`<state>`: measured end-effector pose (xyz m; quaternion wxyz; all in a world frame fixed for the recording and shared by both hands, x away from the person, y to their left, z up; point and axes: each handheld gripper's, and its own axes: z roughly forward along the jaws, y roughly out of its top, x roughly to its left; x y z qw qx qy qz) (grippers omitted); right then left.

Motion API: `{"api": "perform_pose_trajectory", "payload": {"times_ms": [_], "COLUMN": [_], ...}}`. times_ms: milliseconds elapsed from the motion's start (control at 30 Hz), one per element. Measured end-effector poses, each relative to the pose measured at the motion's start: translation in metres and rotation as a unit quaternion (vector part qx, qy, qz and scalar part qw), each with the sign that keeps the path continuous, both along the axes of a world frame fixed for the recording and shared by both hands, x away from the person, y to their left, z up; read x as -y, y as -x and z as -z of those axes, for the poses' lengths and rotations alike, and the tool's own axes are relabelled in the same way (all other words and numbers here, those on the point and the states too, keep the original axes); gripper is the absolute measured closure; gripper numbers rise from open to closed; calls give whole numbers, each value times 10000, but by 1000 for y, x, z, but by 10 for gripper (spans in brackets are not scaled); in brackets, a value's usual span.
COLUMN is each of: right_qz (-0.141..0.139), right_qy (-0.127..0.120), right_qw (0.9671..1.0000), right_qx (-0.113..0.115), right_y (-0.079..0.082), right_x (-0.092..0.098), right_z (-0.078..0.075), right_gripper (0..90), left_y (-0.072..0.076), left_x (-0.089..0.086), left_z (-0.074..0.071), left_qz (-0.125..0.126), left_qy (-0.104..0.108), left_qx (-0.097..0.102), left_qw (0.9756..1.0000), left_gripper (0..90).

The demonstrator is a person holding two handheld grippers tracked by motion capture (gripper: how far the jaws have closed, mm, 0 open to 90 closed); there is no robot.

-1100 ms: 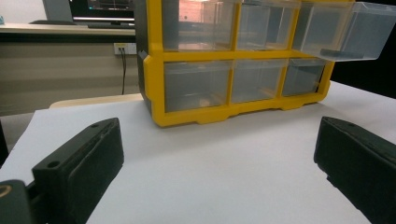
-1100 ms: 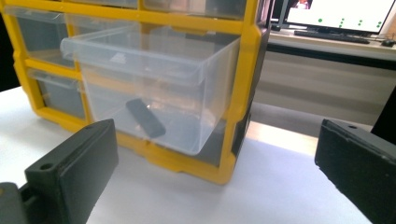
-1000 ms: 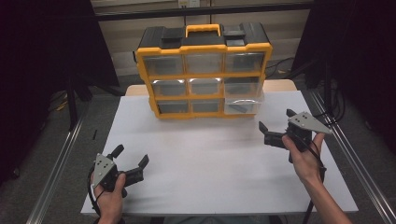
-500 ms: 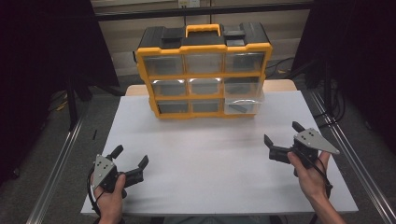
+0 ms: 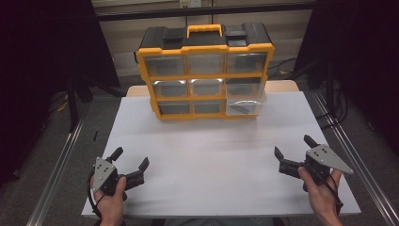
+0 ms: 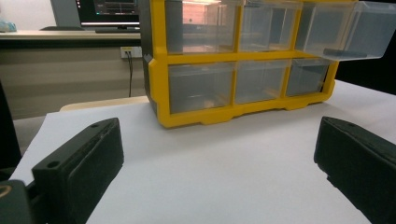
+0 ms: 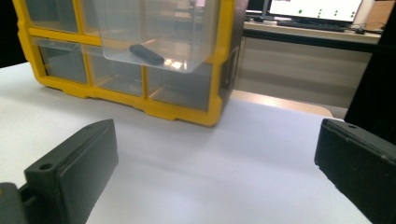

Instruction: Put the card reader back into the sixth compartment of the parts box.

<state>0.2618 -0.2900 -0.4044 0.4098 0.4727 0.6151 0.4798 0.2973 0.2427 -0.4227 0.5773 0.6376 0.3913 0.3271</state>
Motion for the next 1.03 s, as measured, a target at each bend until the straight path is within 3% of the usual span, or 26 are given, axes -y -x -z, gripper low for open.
{"api": "perform_pose_trajectory", "payload": {"times_ms": [200,267,433,567,733,1033], "right_qz": [92,118,245,407,533,535], "right_qy": [-81,-79,-97,-304,-351,-371], "right_qw": [9999,9998,9996,9986,9979,9979], "right_qx": [-101,-134,-115,-117,-117,-63], "right_y": [12,15,24,29,27,20], "right_x": [3,5,8,17,22,23], "right_z": [11,16,23,33,36,36], "right_gripper": [0,0,0,0,0,0], "left_y": [3,3,4,6,12,6], "left_x": [1,1,2,3,2,0], "left_z": [0,0,0,1,2,4], "left_qz": [-35,-68,-49,-97,-76,-33], "left_qy": [25,-81,-111,-163,-200,-160], "left_qx": [-49,-76,-77,-43,-24,-106], "left_qw": [10000,9999,9999,9998,9998,9998], "left_gripper": [17,18,18,18,18,17]}}
